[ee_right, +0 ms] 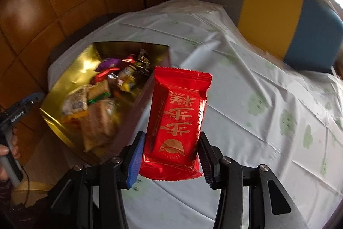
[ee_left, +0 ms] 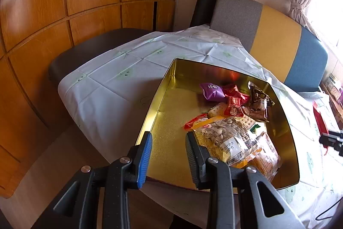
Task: Organize snacks
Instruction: 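Carry the large red packet into the gold box and open the right gripper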
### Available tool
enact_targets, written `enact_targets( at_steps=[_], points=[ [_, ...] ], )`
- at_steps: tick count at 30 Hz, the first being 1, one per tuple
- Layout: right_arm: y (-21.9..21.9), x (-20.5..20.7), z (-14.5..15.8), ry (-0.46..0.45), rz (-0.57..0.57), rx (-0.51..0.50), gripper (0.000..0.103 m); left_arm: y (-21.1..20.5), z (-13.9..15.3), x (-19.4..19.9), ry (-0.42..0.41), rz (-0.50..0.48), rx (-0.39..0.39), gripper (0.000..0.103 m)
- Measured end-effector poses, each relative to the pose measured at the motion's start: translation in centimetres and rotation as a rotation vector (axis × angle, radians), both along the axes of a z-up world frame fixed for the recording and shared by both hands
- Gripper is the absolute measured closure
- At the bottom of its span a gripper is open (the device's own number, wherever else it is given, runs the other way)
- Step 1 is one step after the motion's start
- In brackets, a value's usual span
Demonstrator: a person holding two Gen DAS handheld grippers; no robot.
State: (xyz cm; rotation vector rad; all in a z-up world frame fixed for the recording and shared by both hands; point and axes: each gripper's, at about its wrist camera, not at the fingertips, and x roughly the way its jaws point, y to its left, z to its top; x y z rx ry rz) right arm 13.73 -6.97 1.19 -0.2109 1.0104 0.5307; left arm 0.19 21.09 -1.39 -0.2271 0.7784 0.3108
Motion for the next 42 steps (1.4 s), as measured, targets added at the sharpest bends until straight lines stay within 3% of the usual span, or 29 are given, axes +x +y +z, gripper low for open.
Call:
enact_targets(
  at_steps=[7,14,23,37,42],
  points=[
    [10.2,1.7,-2.0,0.031,0.147,-0.009,0.054,0.1,-0.2,0.1,0.007,0.011,0.0,0.068],
    [14.3,4.1,-6.0,0.102,0.158,-0.077,0.054,0.4,-0.4,0.0,0.017,0.04,-0.003,0.068],
    [13.8,3.6,-6.6,0.087,0.134,-0.057,0.045,-0.4,-0.4,0.0,0.02,0.033,0.018,0.067],
    [13.4,2.5,-6.6,0.033,0.111,-0.063,0.045,-2.6,0.4,-0.4,-0.011,-0.015,0.06,0.067],
    [12.4,2.0,-5.2,0.001,0.083,0.0,0.03,-3.3,0.9,-0.5,-0.027,-0.03,0.071,0.067]
  ],
)
